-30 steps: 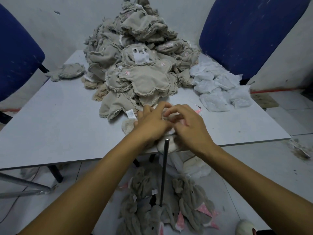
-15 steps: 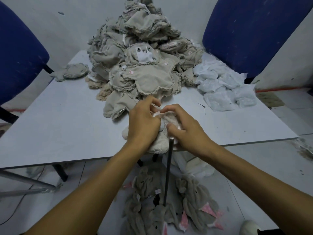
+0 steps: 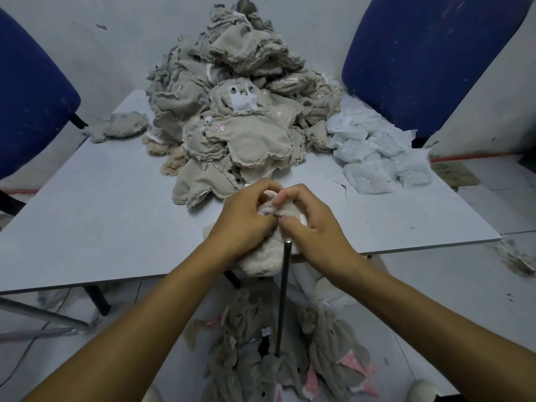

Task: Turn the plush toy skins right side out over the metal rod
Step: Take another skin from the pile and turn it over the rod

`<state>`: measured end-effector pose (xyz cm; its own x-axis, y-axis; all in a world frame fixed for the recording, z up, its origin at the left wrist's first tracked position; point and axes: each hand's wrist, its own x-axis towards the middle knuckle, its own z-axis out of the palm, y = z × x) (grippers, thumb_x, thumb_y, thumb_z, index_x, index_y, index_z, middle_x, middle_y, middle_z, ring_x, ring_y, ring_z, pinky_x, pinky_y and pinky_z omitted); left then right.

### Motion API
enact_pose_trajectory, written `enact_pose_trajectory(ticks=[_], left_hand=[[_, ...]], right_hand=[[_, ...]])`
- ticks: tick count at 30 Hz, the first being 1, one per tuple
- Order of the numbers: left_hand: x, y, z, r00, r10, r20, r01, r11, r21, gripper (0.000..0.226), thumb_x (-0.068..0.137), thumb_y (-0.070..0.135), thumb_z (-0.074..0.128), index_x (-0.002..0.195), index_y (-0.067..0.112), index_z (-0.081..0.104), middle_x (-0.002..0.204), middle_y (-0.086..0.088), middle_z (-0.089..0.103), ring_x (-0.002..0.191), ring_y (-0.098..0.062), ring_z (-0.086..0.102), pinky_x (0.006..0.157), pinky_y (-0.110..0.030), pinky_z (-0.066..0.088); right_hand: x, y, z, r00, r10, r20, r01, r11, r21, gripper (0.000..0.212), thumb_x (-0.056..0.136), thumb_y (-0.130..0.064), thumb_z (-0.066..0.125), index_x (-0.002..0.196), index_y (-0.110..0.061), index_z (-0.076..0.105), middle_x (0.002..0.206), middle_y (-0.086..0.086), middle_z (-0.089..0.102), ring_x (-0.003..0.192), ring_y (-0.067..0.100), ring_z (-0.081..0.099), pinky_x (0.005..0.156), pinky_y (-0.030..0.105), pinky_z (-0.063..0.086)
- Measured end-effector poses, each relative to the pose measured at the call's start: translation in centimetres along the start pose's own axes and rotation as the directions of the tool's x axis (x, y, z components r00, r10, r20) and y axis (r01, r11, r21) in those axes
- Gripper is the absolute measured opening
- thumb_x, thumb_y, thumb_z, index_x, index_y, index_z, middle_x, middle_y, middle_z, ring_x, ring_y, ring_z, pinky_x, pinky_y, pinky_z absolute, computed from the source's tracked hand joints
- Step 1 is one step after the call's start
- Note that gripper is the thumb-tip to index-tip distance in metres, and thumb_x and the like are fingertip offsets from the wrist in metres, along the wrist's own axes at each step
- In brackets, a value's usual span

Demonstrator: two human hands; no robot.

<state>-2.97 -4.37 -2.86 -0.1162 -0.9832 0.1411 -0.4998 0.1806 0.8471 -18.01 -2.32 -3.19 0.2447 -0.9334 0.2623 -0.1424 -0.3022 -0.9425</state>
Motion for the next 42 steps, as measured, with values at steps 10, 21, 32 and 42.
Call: enact_pose_trajectory(ticks=[10, 21, 32, 42], left_hand=[[0.8, -0.5, -1.9, 0.912, -0.058, 0.406, 0.099, 0.992, -0.079, 0.047, 0.073, 0.024, 0.057, 0.11, 0.054, 0.062, 0.093, 0.019, 0.072, 0.077, 0.001, 0.066, 0.061, -0.015, 0.048], [0.2, -0.4, -0.4, 0.991, 0.089, -0.101, -0.073, 0.985, 0.158, 0.043, 0.082, 0.036, 0.046, 0.123, 0.036, 0.059, 0.115, 0.008, 0.067, 0.106, -0.015, 0.059, 0.09, -0.036, 0.048], [-0.1, -0.4, -0.1, 0.981, -0.007, -0.192, 0.037, 0.987, 0.156, 0.037, 0.078, 0.031, 0.055, 0.113, 0.04, 0.066, 0.098, 0.01, 0.068, 0.092, -0.013, 0.062, 0.075, -0.031, 0.05], [0.5, -1.0, -1.3, 0.994, -0.046, 0.096, 0.046, 0.999, -0.001, 0.06, 0.076, 0.029, 0.062, 0.135, 0.039, 0.057, 0.114, 0.009, 0.069, 0.09, 0.003, 0.062, 0.079, -0.018, 0.047]], right_hand=[[0.7, 0.6, -0.9, 0.986, 0.106, -0.128, -0.111, 0.993, -0.035, 0.037, 0.091, -0.01, 0.058, 0.112, -0.039, 0.047, 0.104, -0.003, 0.062, 0.081, 0.027, 0.064, 0.075, 0.052, 0.056], [2.0, -0.1, -0.6, 0.99, 0.115, -0.082, -0.107, 0.989, 0.097, 0.046, 0.079, -0.005, 0.07, 0.113, -0.031, 0.053, 0.098, 0.004, 0.065, 0.077, 0.017, 0.064, 0.073, 0.048, 0.057], [0.5, 0.4, 0.0, 0.993, 0.119, -0.017, -0.119, 0.992, 0.044, 0.052, 0.076, -0.005, 0.06, 0.115, -0.039, 0.054, 0.095, 0.0, 0.067, 0.08, 0.02, 0.066, 0.067, 0.042, 0.057], [1.0, 0.3, -0.2, 0.983, 0.18, -0.023, -0.17, 0.957, 0.237, 0.055, 0.086, 0.007, 0.05, 0.122, -0.034, 0.052, 0.08, 0.0, 0.065, 0.057, 0.007, 0.059, 0.05, 0.021, 0.047]])
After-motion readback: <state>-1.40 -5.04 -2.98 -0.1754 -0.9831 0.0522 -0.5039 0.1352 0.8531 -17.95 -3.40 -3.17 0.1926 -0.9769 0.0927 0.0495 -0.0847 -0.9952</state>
